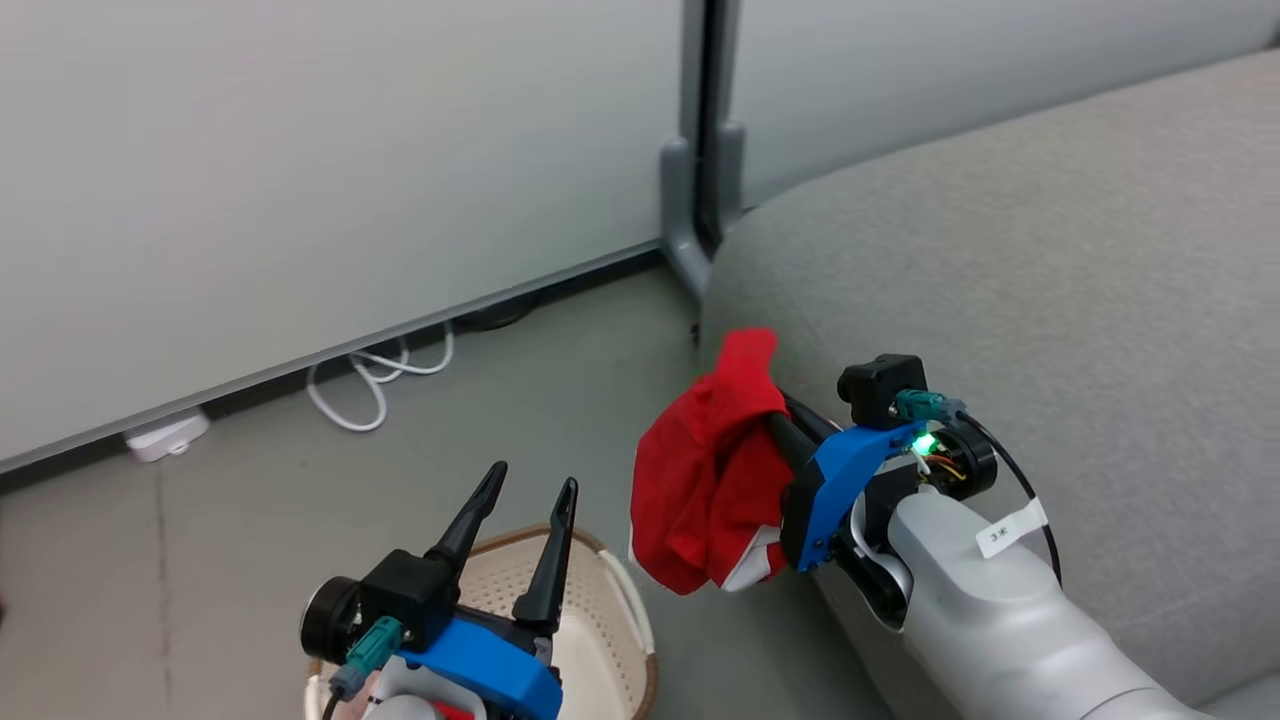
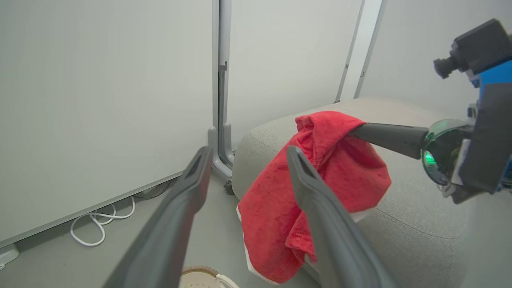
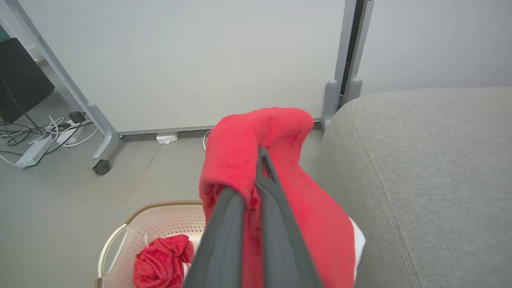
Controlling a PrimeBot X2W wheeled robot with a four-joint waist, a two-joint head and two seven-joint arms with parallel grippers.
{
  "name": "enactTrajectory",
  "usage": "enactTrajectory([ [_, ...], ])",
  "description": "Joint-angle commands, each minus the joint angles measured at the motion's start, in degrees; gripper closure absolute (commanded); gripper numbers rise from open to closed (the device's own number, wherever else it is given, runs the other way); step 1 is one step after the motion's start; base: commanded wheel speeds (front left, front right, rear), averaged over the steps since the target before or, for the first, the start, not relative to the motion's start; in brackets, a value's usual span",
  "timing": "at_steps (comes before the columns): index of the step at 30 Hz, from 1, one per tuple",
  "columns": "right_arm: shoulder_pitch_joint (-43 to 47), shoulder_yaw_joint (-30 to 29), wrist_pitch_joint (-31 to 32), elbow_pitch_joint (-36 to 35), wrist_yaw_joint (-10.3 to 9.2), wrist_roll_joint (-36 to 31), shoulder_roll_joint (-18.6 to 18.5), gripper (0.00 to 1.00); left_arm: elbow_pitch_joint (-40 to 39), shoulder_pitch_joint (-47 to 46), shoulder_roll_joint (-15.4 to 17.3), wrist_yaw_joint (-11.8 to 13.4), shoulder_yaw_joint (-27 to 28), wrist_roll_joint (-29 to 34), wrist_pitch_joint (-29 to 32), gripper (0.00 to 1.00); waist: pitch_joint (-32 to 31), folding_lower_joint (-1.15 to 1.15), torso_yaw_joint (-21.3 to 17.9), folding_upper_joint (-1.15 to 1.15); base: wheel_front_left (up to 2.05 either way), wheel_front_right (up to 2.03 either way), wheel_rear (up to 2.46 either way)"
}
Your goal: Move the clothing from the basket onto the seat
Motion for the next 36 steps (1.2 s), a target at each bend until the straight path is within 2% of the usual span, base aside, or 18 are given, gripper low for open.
enactTrajectory([
  [1, -0.9, 0.1, -0.2, -0.3, 0.01, -0.1, -0.1, 1.0, -0.4, -0.4, -0.1, -0.4, 0.0, 0.1, -0.2, 0.0, 0.6, 0.0, -3.6, 0.0, 0.0, 0.0, 0.0],
  [9, -1.1, 0.5, -0.2, -0.7, 0.01, -0.1, -0.1, 1.0, -1.0, -1.0, 0.3, -0.4, -1.0, -0.4, -0.2, 0.0, 1.4, 0.0, -10.3, 0.0, 0.0, 0.0, 0.0],
  [15, -0.7, 0.8, -0.2, -1.3, 0.01, 0.4, -0.1, 1.0, -1.1, -1.3, 0.5, -0.3, -1.5, -0.5, -0.2, 0.0, 2.1, 0.0, -14.0, 0.0, 0.0, 0.0, 0.0],
  [26, -1.0, -1.8, -0.2, -1.2, 0.01, -1.0, -0.1, 1.0, -0.4, -3.1, 1.0, -0.3, -3.1, -0.9, -0.2, 0.0, 3.5, 0.0, -14.7, 0.0, 0.0, 0.0, 0.0],
  [36, -3.2, -4.5, -0.2, -1.6, 0.01, -1.0, -0.1, 1.0, -1.2, -3.1, 1.7, -0.3, -2.3, -0.3, -0.2, 0.0, 5.1, 0.0, -15.0, 0.0, 0.0, 0.0, 0.0],
])
